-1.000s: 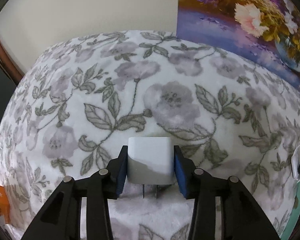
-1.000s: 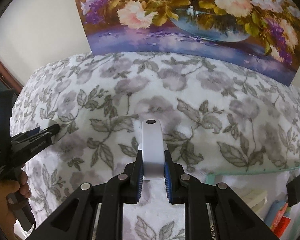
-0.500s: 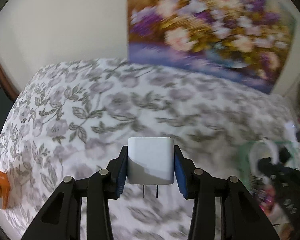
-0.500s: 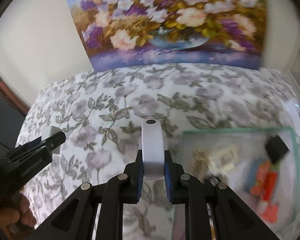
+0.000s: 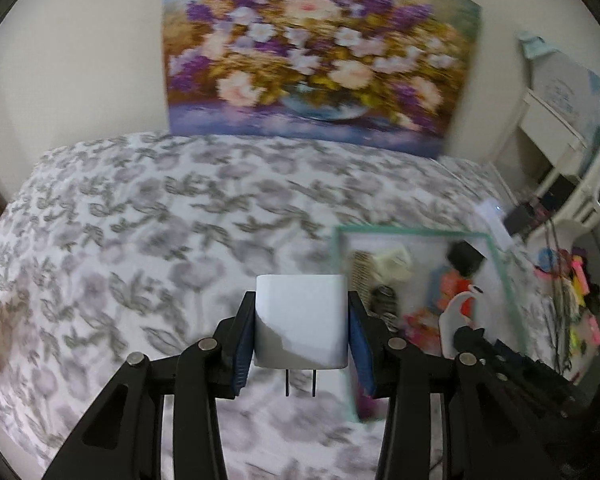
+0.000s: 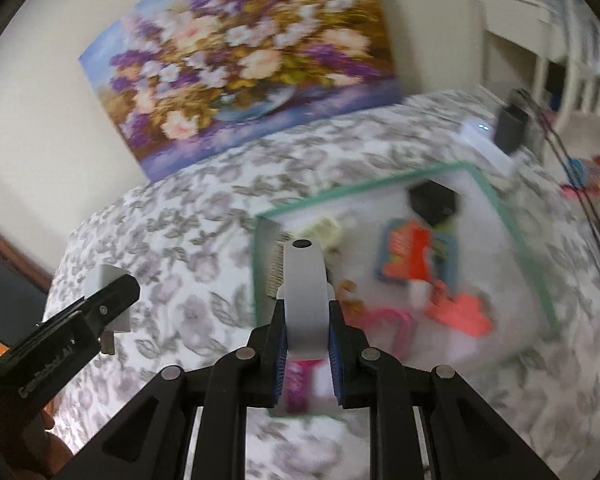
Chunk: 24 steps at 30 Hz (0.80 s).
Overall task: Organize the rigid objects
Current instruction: 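Lift the charger and ring band and carry both toward the tray, then lower the ring band and charger into the tray and open both tools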
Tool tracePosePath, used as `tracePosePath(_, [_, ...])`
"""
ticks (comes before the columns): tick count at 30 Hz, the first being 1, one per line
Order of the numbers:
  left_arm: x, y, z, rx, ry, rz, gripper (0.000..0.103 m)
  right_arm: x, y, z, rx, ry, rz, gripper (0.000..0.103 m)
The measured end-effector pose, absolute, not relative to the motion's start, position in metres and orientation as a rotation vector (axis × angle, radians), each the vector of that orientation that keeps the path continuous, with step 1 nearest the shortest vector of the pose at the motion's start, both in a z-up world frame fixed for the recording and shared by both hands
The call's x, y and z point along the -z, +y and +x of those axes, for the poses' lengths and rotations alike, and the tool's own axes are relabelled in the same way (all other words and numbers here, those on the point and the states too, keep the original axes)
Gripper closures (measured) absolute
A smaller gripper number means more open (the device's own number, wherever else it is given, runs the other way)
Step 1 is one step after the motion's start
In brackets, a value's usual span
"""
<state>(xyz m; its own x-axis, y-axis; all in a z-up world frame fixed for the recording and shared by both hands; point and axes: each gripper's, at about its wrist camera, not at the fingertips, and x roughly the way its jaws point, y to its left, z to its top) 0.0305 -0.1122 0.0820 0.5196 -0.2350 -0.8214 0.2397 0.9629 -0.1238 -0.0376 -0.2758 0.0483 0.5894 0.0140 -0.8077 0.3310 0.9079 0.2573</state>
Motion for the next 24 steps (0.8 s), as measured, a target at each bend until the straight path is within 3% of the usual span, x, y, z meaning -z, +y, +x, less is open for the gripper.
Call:
tracePosePath(11, [-0.044, -0.179, 0.0, 0.384, 1.051, 0.079, 0.059, -0.02, -0.335, -0.061, 0.307, 0.995, 0.398, 0.083])
tracePosePath(24, [-0.003, -0.204, -0.012, 0.417, 1.139, 0.184, 0.059, -0.003, -0.333, -0.054, 0.32, 1.065, 0.343, 0.083])
